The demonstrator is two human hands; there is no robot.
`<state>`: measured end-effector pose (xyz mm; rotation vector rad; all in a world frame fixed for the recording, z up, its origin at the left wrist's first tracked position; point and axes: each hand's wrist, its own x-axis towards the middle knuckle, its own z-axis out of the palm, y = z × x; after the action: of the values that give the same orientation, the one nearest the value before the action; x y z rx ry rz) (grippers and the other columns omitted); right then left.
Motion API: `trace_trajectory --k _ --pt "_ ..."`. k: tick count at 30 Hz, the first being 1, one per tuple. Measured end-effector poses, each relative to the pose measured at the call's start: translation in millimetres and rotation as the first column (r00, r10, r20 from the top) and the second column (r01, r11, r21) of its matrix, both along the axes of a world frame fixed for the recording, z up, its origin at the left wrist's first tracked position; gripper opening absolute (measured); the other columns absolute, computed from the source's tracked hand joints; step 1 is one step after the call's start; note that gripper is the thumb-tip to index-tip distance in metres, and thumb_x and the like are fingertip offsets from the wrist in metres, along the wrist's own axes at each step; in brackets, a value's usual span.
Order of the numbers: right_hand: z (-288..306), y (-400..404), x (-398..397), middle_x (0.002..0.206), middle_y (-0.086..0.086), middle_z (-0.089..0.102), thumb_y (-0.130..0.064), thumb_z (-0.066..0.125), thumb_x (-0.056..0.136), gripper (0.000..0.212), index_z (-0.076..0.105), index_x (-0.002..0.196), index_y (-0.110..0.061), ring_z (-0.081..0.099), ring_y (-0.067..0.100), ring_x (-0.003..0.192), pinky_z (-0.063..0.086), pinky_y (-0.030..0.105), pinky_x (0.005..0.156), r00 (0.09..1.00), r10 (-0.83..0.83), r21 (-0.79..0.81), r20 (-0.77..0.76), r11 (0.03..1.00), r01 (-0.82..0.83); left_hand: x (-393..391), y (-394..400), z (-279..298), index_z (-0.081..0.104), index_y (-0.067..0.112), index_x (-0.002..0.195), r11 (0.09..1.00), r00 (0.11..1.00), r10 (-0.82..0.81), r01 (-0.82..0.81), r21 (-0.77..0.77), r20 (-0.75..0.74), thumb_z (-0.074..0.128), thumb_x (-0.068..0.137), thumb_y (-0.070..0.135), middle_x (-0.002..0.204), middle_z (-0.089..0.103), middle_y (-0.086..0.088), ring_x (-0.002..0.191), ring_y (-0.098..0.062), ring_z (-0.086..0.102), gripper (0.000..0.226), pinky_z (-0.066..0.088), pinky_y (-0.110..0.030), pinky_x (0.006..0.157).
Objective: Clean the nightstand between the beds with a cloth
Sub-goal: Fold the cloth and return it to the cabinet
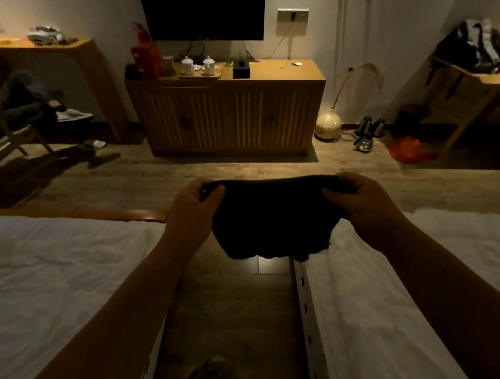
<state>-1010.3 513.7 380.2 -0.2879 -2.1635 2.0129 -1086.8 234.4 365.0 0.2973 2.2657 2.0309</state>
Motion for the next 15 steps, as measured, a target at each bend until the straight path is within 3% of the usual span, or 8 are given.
trace_trajectory --k 4,7,13,15 --pt "-12 11 -84 0.091 0.001 0.075 -0.009 0.064 0.087 0.019 0.072 0.09 -0.026 0.072 0.019 0.087 0.056 0.023 0.066 1.0 -0.022 -0.032 -0.007 0.999 0.021 -84 16 -16 0.066 0.029 0.093 0.999 1.0 0.026 -0.026 0.022 -0.007 0.06 0.092 0.023 0.089 0.074 0.005 0.087 -0.014 0.071 0.008 0.057 -0.033 0.074" --pt "-24 19 -155 0.091 0.001 0.075 -0.008 0.064 0.087 0.02 0.073 0.088 -0.026 0.072 0.018 0.087 0.055 0.021 0.066 0.997 -0.067 -0.015 -0.035 0.998 0.067 -166 26 -25 0.066 0.028 0.094 1.0 1.0 -0.008 0.009 0.014 -0.015 0.06 0.093 0.024 0.088 0.074 0.005 0.085 -0.014 0.071 0.007 0.057 -0.03 0.07" --pt "-22 31 -291 0.085 -0.005 0.074 -0.008 0.065 0.087 0.019 0.069 0.087 -0.027 0.071 0.013 0.084 0.054 0.019 0.064 0.978 -0.194 0.017 -0.083 0.981 0.196 -321 53 -16 0.067 0.023 0.09 0.995 0.996 -0.09 0.09 0.044 0.001 0.058 0.094 0.026 0.08 0.071 0.004 0.075 -0.016 0.069 0.01 0.055 -0.027 0.063" --pt "-18 35 -336 0.086 -0.005 0.074 -0.009 0.065 0.087 0.024 0.07 0.083 -0.032 0.07 0.012 0.084 0.055 0.019 0.065 0.976 -0.197 0.018 -0.093 0.98 0.199 -370 62 -11 0.066 0.023 0.089 0.996 0.996 -0.088 0.087 0.033 0.019 0.057 0.095 0.028 0.081 0.071 0.002 0.077 -0.018 0.069 0.012 0.058 -0.033 0.067"
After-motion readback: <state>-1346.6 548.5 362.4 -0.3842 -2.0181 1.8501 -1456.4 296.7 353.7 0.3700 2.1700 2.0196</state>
